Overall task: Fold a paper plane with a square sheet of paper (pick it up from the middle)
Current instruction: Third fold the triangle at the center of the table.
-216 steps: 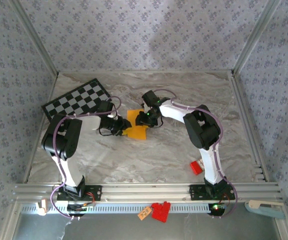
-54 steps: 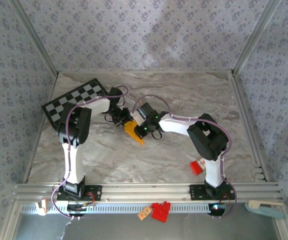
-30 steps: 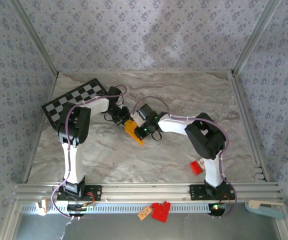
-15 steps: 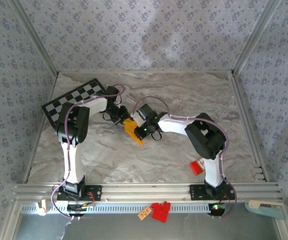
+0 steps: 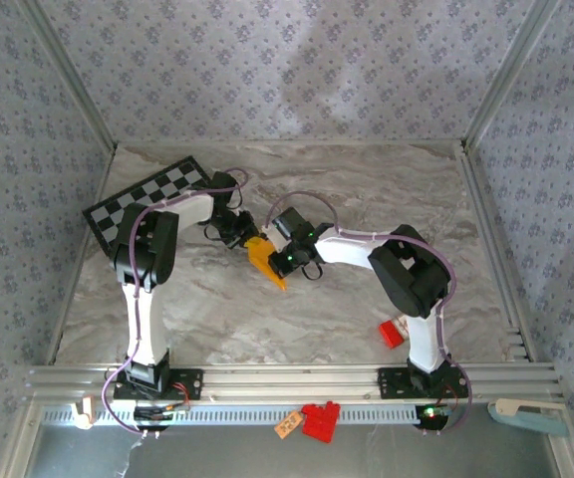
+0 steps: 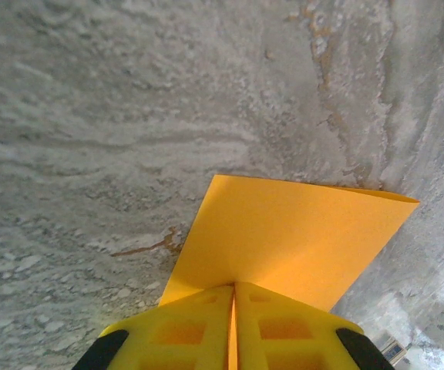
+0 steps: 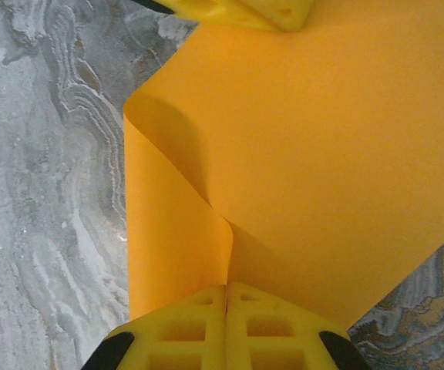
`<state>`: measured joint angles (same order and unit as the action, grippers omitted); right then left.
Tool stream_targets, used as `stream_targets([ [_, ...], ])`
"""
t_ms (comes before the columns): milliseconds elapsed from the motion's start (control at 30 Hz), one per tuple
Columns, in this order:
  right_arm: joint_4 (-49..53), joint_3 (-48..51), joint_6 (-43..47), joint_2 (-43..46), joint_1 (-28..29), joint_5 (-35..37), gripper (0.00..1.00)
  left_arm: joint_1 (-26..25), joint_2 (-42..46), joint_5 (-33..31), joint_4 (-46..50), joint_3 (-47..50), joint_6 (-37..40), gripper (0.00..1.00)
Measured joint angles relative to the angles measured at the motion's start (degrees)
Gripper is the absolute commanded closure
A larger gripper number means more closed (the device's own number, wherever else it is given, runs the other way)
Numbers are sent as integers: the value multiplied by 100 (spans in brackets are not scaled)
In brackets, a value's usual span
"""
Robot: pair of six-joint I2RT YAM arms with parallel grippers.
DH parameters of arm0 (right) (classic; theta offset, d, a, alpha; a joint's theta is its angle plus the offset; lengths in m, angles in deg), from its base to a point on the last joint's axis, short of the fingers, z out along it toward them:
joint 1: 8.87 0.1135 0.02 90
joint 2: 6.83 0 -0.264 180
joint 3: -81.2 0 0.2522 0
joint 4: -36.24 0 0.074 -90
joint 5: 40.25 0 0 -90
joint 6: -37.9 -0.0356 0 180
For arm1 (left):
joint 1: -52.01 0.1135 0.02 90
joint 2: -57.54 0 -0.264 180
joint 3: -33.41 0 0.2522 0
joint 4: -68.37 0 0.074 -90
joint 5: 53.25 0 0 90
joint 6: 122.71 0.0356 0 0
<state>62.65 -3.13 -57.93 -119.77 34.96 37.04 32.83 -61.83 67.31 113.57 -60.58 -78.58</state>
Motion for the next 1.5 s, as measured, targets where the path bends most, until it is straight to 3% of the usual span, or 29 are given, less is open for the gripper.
stream_targets([
  [1500,166,-15,0,37,2,140,99,-7,-33,-15,76,-63,44,90],
])
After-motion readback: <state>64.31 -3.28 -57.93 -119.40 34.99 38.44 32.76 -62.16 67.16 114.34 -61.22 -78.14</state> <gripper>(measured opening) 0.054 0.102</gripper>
